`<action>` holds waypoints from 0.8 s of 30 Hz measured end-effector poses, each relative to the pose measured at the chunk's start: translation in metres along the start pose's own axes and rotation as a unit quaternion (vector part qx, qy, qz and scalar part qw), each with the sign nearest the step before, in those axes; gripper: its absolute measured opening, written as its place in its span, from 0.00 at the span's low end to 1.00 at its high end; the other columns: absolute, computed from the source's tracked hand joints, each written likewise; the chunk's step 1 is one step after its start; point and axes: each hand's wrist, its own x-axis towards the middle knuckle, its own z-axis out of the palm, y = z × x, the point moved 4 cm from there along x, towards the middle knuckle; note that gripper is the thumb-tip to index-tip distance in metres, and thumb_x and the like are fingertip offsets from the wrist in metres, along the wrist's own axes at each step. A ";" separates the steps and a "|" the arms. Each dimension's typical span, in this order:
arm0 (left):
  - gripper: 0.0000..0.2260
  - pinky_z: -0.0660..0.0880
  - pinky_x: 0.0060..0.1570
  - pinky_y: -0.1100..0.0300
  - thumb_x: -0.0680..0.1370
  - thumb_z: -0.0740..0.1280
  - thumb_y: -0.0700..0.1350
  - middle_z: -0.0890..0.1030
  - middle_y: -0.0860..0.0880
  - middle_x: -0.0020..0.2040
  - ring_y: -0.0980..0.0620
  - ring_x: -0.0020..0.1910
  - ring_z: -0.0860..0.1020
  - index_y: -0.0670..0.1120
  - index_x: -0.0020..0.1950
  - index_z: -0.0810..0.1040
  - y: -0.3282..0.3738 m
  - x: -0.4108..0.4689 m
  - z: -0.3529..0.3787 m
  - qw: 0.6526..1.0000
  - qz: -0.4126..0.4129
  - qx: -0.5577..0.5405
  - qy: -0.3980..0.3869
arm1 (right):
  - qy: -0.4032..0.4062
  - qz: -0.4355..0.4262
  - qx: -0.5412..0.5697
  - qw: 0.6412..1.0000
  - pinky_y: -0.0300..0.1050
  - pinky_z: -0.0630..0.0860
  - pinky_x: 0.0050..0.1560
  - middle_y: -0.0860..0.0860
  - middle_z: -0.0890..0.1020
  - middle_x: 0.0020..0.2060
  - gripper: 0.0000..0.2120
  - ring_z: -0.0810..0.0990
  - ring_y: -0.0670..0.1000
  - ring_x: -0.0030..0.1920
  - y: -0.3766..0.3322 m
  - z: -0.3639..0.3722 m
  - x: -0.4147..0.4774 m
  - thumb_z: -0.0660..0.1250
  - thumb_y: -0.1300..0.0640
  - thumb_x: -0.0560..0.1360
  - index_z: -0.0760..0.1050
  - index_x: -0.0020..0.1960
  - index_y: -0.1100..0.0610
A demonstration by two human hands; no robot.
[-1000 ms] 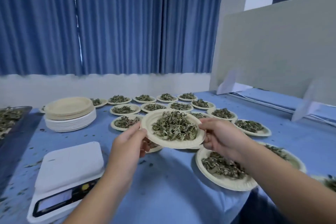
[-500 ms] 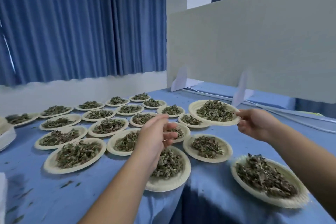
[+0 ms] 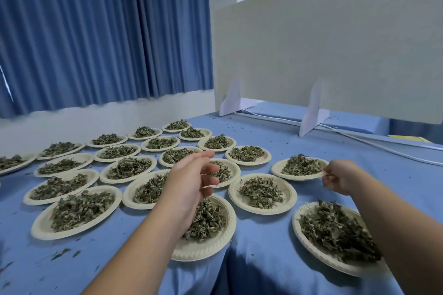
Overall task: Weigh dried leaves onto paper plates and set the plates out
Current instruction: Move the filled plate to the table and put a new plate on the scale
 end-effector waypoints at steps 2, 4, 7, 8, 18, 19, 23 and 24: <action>0.11 0.70 0.30 0.60 0.80 0.60 0.39 0.81 0.49 0.36 0.54 0.30 0.76 0.47 0.54 0.82 -0.002 0.002 0.002 1.000 0.001 0.006 -0.001 | 0.001 0.012 -0.008 1.000 0.33 0.66 0.19 0.54 0.63 0.34 0.11 0.59 0.49 0.29 0.002 0.005 0.003 0.51 0.69 0.80 0.65 0.41 0.62; 0.11 0.70 0.30 0.60 0.80 0.60 0.38 0.81 0.49 0.35 0.54 0.30 0.76 0.47 0.54 0.82 -0.003 0.003 0.004 1.000 0.003 0.011 -0.002 | 0.000 0.024 -0.012 1.000 0.34 0.68 0.19 0.55 0.66 0.37 0.07 0.63 0.49 0.29 0.005 0.011 0.006 0.53 0.68 0.81 0.67 0.46 0.64; 0.11 0.70 0.30 0.60 0.80 0.60 0.38 0.81 0.50 0.34 0.54 0.29 0.76 0.47 0.53 0.82 -0.004 0.006 0.006 1.000 0.004 0.012 0.001 | -0.014 0.032 -0.008 0.999 0.39 0.76 0.25 0.60 0.71 0.49 0.07 0.71 0.52 0.32 0.006 0.016 0.004 0.55 0.68 0.80 0.66 0.57 0.64; 0.11 0.70 0.30 0.61 0.80 0.60 0.38 0.81 0.50 0.34 0.54 0.29 0.76 0.46 0.53 0.82 -0.004 0.006 0.006 1.000 0.003 0.010 0.002 | -0.019 0.030 -0.022 0.999 0.41 0.78 0.28 0.61 0.72 0.50 0.07 0.74 0.53 0.33 0.006 0.016 0.004 0.56 0.68 0.80 0.66 0.58 0.65; 0.11 0.70 0.28 0.61 0.80 0.60 0.38 0.81 0.50 0.34 0.54 0.29 0.76 0.46 0.52 0.82 -0.005 0.002 0.005 1.000 -0.004 -0.002 -0.003 | 0.012 -0.040 -0.239 0.970 0.45 0.67 0.35 0.59 0.71 0.31 0.12 0.68 0.53 0.26 -0.003 0.006 -0.004 0.57 0.67 0.76 0.62 0.34 0.60; 0.11 0.70 0.28 0.61 0.80 0.60 0.38 0.81 0.50 0.34 0.54 0.29 0.76 0.46 0.52 0.82 -0.004 0.001 0.003 1.000 -0.003 -0.001 -0.004 | 0.010 -0.057 -0.244 0.968 0.43 0.66 0.33 0.58 0.72 0.31 0.13 0.68 0.53 0.26 -0.006 0.010 -0.009 0.57 0.67 0.75 0.64 0.33 0.60; 0.11 0.69 0.27 0.62 0.80 0.59 0.37 0.80 0.49 0.34 0.54 0.29 0.75 0.45 0.52 0.82 0.003 -0.006 -0.016 1.000 0.002 -0.011 0.003 | -0.032 -0.109 -0.255 0.960 0.42 0.65 0.28 0.58 0.73 0.27 0.13 0.68 0.53 0.25 -0.019 0.047 -0.040 0.58 0.66 0.76 0.69 0.33 0.63; 0.11 0.69 0.27 0.62 0.80 0.59 0.37 0.80 0.49 0.34 0.54 0.28 0.75 0.44 0.51 0.82 0.006 -0.009 -0.023 1.000 0.003 -0.014 0.008 | -0.049 -0.118 -0.233 0.964 0.41 0.65 0.27 0.58 0.74 0.27 0.11 0.68 0.53 0.24 -0.022 0.060 -0.050 0.59 0.65 0.76 0.70 0.35 0.64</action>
